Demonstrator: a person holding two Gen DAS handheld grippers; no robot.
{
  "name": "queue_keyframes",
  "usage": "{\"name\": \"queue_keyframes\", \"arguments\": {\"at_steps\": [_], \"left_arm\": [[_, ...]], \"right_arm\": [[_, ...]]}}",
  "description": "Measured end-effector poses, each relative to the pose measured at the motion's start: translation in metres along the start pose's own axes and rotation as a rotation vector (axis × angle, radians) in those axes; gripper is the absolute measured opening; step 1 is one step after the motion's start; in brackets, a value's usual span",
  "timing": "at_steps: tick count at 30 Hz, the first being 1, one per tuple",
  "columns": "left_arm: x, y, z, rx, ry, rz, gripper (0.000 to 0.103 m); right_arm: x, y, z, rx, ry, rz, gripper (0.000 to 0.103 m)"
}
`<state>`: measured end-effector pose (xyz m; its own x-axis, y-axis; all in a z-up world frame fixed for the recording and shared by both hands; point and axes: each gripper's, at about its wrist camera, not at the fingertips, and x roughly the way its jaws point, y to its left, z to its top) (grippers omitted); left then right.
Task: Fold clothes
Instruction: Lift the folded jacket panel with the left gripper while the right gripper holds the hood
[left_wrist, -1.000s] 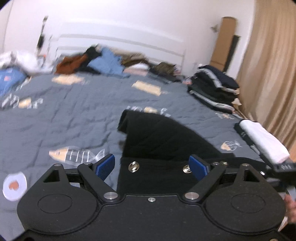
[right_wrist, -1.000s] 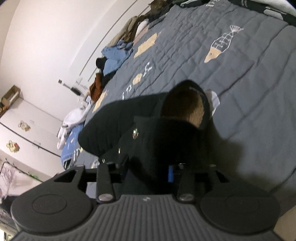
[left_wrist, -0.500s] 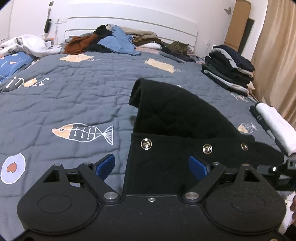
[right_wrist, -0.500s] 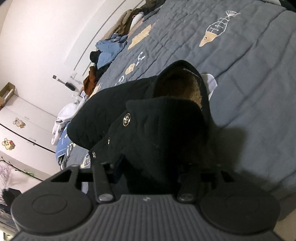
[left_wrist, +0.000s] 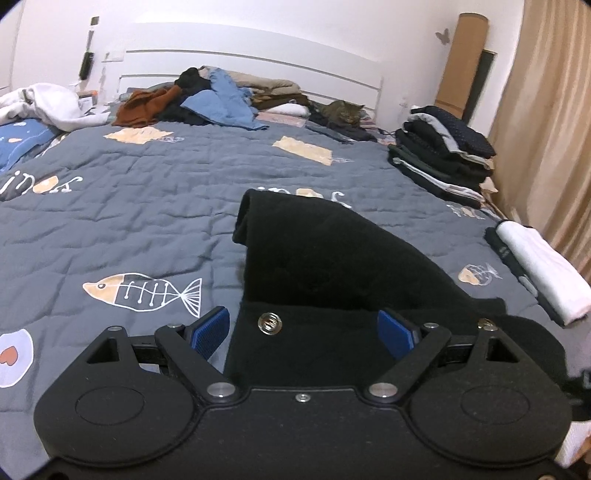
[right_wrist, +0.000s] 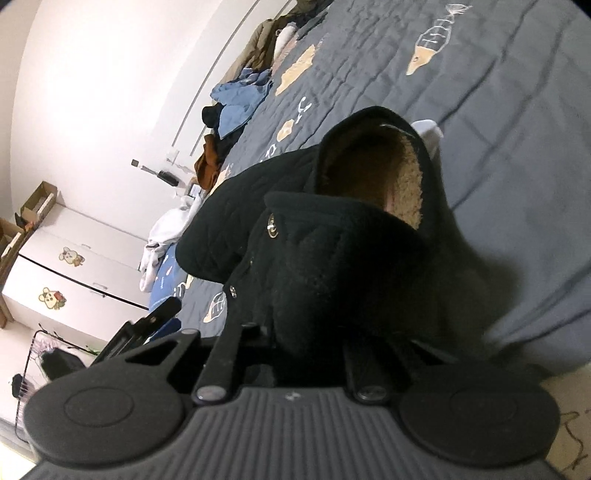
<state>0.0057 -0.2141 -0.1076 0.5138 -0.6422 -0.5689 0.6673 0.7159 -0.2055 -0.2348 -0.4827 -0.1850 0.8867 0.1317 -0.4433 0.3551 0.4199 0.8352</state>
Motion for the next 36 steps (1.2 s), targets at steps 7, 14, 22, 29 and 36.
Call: {"name": "queue_keyframes", "arguments": {"at_steps": [7,14,22,29,36], "left_arm": [[0.026,0.01,0.011,-0.025,-0.034,-0.003,0.086],[0.047,0.015,0.023,-0.102,-0.079,-0.045,0.086],[0.057,0.017,0.023,-0.142,-0.079,-0.075,0.029],[0.039,0.013,0.022,-0.105,-0.08,-0.105,0.018],[-0.003,-0.011,0.007,0.055,-0.05,-0.184,0.016]], "right_arm": [[-0.003,-0.013,0.003,0.048,0.005,0.029,0.013],[0.0,-0.018,0.001,0.039,0.009,0.046,0.013],[-0.001,-0.022,0.002,0.027,0.017,0.055,0.016],[-0.005,-0.014,0.004,-0.004,-0.031,0.015,0.013],[-0.02,-0.022,0.021,0.063,-0.165,-0.024,0.012]]}}
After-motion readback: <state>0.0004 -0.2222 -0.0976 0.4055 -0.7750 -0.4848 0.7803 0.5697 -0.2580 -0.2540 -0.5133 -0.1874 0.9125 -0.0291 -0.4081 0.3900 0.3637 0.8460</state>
